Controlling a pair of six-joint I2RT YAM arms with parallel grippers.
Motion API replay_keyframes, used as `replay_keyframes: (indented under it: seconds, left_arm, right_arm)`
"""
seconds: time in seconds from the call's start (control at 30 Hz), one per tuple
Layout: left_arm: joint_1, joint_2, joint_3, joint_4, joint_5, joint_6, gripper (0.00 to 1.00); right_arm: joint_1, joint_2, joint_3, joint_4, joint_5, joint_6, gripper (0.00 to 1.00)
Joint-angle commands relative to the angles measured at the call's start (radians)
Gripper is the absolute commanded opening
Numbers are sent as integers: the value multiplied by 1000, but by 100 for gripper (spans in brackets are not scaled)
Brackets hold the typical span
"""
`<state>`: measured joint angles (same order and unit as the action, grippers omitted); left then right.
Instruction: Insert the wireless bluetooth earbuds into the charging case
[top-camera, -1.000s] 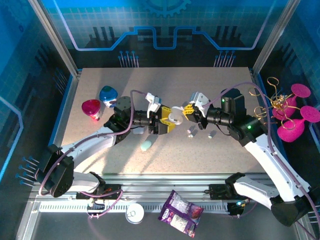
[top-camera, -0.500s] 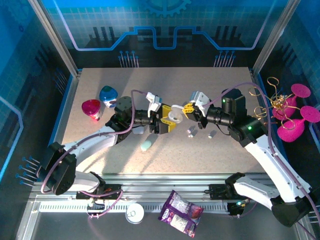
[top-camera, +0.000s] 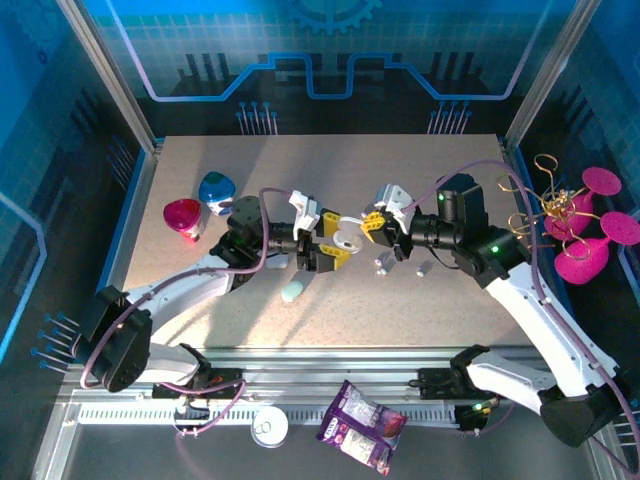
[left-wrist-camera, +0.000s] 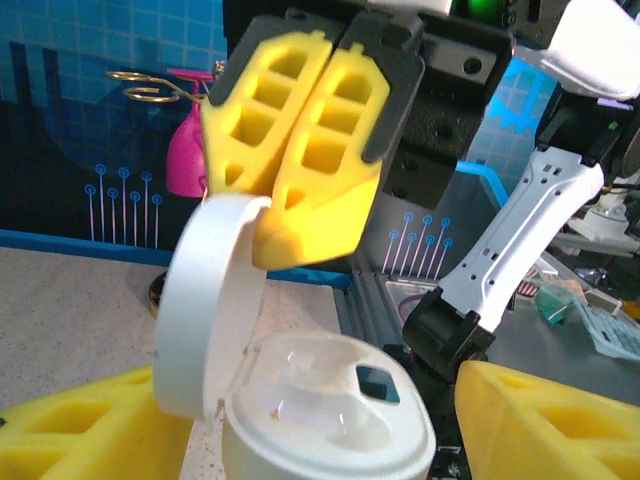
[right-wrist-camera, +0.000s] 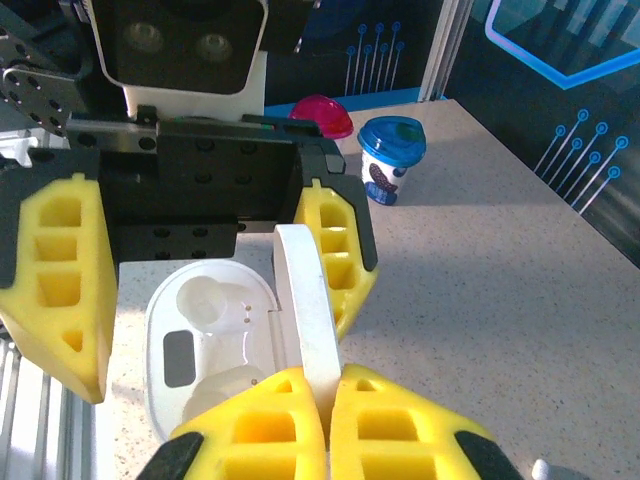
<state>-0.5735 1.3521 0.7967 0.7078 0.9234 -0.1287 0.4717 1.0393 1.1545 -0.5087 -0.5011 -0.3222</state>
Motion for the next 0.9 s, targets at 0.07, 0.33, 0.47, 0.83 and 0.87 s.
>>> replay_keyframes:
  seconds: [0.07, 0.33, 0.47, 0.83, 0.87]
  left_arm:
    - [-7, -50, -15, -60, 8, 91, 70]
    - [-7, -42, -4, -57, 21, 69, 58]
    - [-8, -42, -2, -55, 24, 66, 51]
    - [-7, -41, -2, -33, 30, 42, 45]
    - [-7, -41, -3, -34, 28, 41, 45]
  right_arm:
    - [-5, -5, 40, -8, -32, 23, 4]
    - [-7, 3, 38, -11, -33, 26, 4]
    - [-7, 4, 38, -8, -37, 30, 4]
    - [-7, 4, 33, -15, -36, 29, 4]
    - [-7, 3, 33, -15, -35, 29, 4]
